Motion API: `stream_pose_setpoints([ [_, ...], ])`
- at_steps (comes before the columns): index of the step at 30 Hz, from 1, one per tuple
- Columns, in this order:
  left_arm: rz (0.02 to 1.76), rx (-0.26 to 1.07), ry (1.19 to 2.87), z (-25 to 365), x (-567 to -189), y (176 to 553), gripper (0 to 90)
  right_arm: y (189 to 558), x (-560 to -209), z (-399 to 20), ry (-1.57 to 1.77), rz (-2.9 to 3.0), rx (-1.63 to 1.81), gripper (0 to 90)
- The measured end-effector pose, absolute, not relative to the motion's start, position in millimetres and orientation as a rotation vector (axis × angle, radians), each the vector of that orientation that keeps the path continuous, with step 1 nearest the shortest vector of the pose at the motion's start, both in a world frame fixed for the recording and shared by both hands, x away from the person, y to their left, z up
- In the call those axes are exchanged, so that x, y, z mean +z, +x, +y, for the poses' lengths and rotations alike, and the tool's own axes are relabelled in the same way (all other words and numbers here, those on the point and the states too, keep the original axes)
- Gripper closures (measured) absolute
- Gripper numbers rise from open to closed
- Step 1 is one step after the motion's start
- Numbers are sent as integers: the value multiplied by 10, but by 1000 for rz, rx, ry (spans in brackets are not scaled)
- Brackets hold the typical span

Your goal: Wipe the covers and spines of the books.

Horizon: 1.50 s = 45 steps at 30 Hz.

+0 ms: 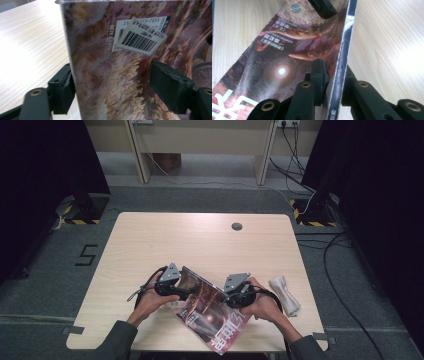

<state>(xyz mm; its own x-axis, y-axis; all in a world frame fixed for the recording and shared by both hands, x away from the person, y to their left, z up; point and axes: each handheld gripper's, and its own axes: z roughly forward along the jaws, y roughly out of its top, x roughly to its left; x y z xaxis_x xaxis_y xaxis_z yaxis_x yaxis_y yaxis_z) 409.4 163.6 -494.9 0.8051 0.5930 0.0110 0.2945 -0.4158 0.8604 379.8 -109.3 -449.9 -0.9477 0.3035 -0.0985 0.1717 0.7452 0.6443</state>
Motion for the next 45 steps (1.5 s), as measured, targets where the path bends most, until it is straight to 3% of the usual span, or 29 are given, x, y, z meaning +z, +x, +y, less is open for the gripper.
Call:
stream_pose_setpoints([
  [3, 666, 444, 2080, 1646, -4944, 4073, 322, 3841, -4496, -1076, 364, 2740, 956, 802],
  [8, 685, 481, 2090, 1753, -4967, 4025, 552, 3930, -4540, -1069, 404, 2732, 917, 801],
  [14, 697, 485, 2080, 1848, -4959, 3945, 687, 4073, -4542, -1037, 470, 2705, 869, 766],
  [30, 645, 539, 2068, 1955, -4876, 3579, 819, 4238, -4463, -1090, 740, 2610, 965, 496],
  [38, 626, 565, 2058, 1959, -4845, 3443, 836, 4187, -4421, -1234, 914, 2482, 1126, 419],
  [45, 616, 577, 2064, 1959, -4840, 3346, 839, 3987, -4323, -1494, 1021, 2345, 1210, 433],
])
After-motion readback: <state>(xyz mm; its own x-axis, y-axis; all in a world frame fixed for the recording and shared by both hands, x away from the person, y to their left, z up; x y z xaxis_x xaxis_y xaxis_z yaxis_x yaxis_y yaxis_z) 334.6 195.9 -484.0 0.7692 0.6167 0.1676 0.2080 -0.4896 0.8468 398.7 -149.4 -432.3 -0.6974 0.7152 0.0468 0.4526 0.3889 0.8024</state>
